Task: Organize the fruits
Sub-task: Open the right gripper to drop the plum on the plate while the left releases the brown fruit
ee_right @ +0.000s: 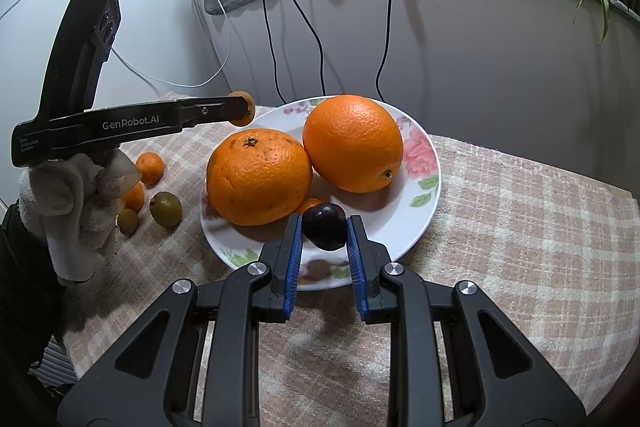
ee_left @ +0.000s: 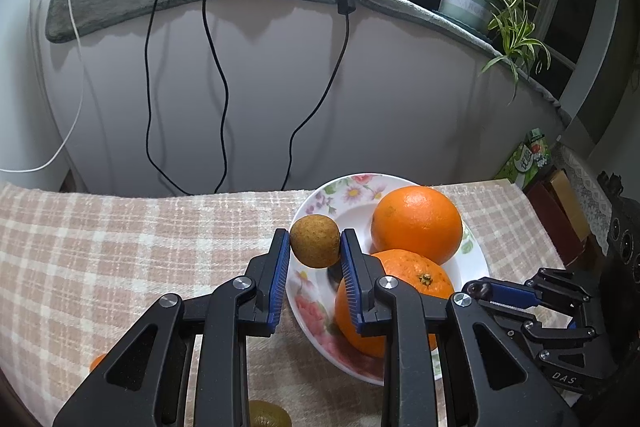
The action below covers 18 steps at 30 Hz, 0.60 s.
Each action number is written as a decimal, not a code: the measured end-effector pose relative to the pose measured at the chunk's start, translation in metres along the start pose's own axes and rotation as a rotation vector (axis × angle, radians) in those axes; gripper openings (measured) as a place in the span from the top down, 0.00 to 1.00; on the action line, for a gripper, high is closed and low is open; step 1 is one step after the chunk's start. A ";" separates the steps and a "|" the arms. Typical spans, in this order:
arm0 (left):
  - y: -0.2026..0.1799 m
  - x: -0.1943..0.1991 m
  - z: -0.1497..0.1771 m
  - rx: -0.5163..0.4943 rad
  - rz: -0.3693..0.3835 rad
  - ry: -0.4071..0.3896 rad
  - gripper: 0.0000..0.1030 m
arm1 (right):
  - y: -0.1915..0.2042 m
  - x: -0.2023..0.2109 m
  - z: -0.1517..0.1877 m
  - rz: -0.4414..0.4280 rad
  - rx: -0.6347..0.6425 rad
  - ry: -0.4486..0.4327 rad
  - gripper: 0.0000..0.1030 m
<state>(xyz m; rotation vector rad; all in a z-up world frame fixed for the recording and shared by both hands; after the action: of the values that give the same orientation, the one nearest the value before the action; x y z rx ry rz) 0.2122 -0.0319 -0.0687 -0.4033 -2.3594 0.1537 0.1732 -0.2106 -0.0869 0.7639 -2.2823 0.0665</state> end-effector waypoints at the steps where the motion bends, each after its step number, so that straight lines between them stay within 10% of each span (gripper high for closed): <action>1: 0.000 0.000 0.000 0.001 0.000 0.000 0.76 | 0.000 0.000 0.000 0.000 0.001 0.001 0.77; 14: -0.001 0.001 -0.002 -0.007 0.002 -0.009 0.75 | 0.002 -0.001 0.000 0.009 0.001 0.005 0.77; 18: -0.003 0.004 -0.003 -0.013 0.006 -0.018 0.60 | 0.000 0.001 0.000 0.017 -0.001 -0.011 0.43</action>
<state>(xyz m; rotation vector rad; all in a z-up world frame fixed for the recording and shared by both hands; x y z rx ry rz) 0.2110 -0.0333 -0.0636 -0.4171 -2.3782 0.1459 0.1722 -0.2108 -0.0861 0.7461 -2.2998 0.0691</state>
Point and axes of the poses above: each gripper's, at about its wrist camera, not at the fingertips, and x roughly against the way its jaws point, y to its left, z to its underside, the point moved 3 cm from there along -x, roughly the way its jaws point
